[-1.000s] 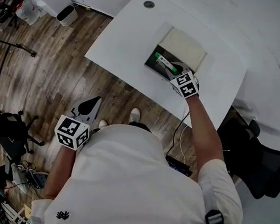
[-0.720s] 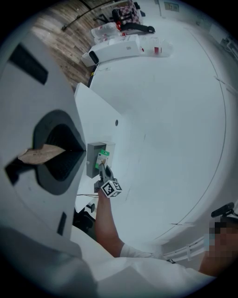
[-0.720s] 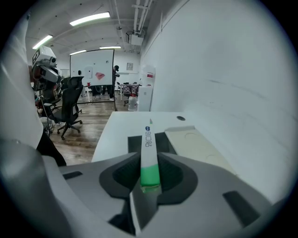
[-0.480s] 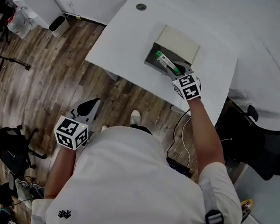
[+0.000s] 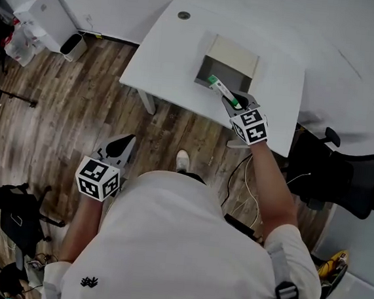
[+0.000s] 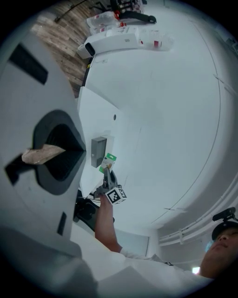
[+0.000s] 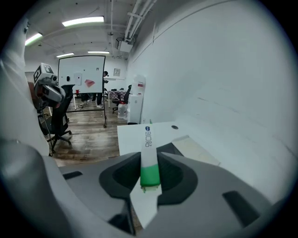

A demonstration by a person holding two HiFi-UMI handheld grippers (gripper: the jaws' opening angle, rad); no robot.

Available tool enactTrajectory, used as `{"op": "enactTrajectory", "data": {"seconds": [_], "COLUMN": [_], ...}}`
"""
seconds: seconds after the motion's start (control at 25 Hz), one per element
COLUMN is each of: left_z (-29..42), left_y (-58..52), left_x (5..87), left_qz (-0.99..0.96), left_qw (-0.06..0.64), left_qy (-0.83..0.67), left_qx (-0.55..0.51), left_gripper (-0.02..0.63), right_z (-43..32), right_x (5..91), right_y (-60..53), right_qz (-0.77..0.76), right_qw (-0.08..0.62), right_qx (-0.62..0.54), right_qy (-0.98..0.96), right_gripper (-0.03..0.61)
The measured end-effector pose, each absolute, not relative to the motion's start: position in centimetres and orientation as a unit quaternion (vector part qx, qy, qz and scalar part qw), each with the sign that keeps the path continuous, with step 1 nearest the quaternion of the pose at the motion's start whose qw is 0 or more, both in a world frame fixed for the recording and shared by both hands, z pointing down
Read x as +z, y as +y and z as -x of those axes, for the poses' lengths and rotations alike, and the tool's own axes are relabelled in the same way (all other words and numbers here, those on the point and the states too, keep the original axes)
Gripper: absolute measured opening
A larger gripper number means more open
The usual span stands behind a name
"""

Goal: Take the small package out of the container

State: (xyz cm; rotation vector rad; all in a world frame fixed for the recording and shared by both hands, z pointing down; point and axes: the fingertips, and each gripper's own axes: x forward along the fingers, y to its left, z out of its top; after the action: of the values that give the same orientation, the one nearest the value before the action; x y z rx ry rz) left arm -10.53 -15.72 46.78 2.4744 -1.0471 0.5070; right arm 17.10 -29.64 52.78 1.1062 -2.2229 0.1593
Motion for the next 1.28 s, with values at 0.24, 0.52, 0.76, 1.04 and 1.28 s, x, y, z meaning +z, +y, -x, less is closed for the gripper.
{"op": "enactTrajectory", "data": {"seconds": [0.24, 0.52, 0.76, 1.04, 1.28], "left_z": [11.8, 13.7, 16.0, 17.8, 18.5], "left_y": [-13.6, -11.0, -9.3, -7.8, -6.7], "left_x": [46.2, 46.1, 46.3, 46.7, 46.9], "left_qz": [-0.896, -0.902, -0.901, -0.901, -0.903], "left_qw": [0.212, 0.195, 0.189, 0.184, 0.185], "left_qy": [-0.356, -0.347, -0.357, -0.354, -0.349], "left_qx": [0.161, 0.168, 0.162, 0.169, 0.168], "left_gripper": [0.006, 0.007, 0.006, 0.006, 0.006], "right_z": [-15.3, -12.1, -8.6, -5.5, -3.8], "right_x": [51.2, 49.5, 48.2, 47.0, 46.3], "right_y": [-25.3, -20.6, -16.8, -13.5, -11.3], "right_qz": [-0.437, -0.439, -0.441, -0.44, -0.435], "right_qw": [0.312, 0.305, 0.289, 0.276, 0.274], "right_qx": [0.065, 0.065, 0.071, 0.084, 0.085], "right_qy": [-0.841, -0.842, -0.847, -0.85, -0.853], "right_gripper": [0.091, 0.091, 0.091, 0.091, 0.091]}}
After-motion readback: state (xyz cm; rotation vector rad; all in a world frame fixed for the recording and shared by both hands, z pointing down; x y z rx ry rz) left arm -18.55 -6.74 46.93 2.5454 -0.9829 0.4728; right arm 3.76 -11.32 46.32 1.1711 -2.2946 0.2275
